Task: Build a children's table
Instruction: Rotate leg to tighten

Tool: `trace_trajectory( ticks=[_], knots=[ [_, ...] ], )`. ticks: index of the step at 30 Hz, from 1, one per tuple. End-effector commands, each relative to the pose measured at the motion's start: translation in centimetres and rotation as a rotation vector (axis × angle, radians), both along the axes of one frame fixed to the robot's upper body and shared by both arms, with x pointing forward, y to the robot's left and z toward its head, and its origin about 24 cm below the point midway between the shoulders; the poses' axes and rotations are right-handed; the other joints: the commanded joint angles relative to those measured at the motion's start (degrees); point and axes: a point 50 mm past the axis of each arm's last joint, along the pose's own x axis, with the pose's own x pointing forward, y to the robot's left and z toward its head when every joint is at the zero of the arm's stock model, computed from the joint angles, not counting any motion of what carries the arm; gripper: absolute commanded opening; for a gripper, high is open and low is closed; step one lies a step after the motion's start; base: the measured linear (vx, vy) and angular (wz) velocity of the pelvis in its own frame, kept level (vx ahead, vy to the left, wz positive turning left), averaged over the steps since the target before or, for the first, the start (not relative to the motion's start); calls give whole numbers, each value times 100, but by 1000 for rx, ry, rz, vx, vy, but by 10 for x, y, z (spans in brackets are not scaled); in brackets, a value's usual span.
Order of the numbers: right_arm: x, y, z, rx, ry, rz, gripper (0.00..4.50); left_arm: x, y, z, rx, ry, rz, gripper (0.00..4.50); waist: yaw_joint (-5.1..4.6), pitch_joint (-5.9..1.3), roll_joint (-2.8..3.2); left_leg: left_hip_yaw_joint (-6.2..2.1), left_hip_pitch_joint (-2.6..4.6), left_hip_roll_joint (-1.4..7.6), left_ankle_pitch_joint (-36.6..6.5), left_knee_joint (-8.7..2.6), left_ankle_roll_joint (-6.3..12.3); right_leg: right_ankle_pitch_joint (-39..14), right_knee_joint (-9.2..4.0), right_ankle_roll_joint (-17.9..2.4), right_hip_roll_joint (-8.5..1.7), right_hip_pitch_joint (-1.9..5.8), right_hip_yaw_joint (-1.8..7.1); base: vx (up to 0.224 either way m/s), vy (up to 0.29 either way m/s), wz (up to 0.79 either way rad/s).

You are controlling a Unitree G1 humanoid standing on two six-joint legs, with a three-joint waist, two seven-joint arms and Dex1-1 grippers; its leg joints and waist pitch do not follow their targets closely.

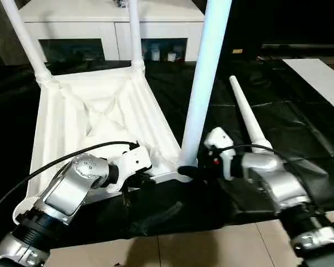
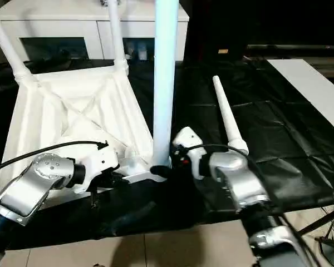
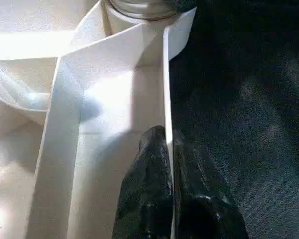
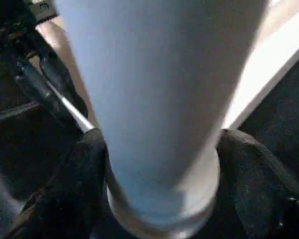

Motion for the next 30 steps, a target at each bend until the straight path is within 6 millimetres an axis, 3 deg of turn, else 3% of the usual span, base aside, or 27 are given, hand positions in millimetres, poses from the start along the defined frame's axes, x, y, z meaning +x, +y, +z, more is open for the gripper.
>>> trace_trajectory(
  ticks=[1, 7, 13, 18, 21, 23, 25, 26, 27, 30],
  knots=[
    [5, -2, 6, -10, -28, -14, 317, -4, -2, -7, 24, 39, -32, 0, -12, -310, 18, 23, 46, 82, -836, -362, 212, -122, -368, -1438, -233, 289, 203, 0, 0, 0],
    [11, -2, -1, -6, -12, -131, 275, 0, -1, -10, 40, 26, 32, 0, -35, -275, 15, 25, 50, 78, -1109, -387, 118, -609, -418, -1365, -244, 266, 210, 0, 0, 0],
    [18, 4, -22, 4, 56, -494, 270, 29, -14, -9, -4, -66, 371, 0, -91, -264, 7, 5, 61, 66, -1344, -408, -132, -1289, -483, -1125, -249, 239, 223, 0, 0, 0],
    [24, 9, -29, -3, 59, -701, 269, 42, -43, -2, -66, -147, 399, 0, -79, -288, 7, 10, 52, 45, -1263, -392, -90, -1089, -498, -1036, -233, 221, 230, 0, 0, 0],
    [30, 14, -18, 35, 12, -716, 269, 44, -52, 0, -77, -159, 358, 0, -57, -306, 45, 16, 51, 44, -1180, -374, -40, -777, -475, -1085, -233, 226, 233, 0, 0, 0],
    [31, 14, -17, 38, 5, -722, 269, 44, -52, 0, -79, -158, 357, 0, -47, -310, 33, 15, 20, 41, -997, -372, 19, -478, -442, -1120, -228, 266, 223, 0, 0, 0],
    [31, 16, -12, 77, -5, -703, 269, 45, -52, 0, -76, -160, 360, 0, -46, -301, 57, 15, 31, 48, -1082, -379, 39, -564, -457, -1128, -233, 256, 219, 0, 0, 0],
    [31, 18, -8, 108, -13, -687, 325, 45, -52, -1, -74, -161, 364, 0, -46, -294, 51, 18, 33, 48, -1161, -382, 42, -679, -469, -1126, -235, 254, 220, 0, 0, 0],
    [31, 19, -5, 128, -22, -676, 339, 46, -51, -1, -69, -161, 368, 0, -43, -293, 72, 15, 36, 49, -1193, -385, 36, -737, -474, -1122, -239, 252, 221, 0, 0, 0],
    [31, 19, 0, 148, -53, -674, 360, 47, -50, -2, -65, -164, 375, 0, -41, -283, 54, 8, 15, 46, -1243, -396, 27, -915, -490, -1042, -237, 262, 223, 0, 0, 0]
  ],
)
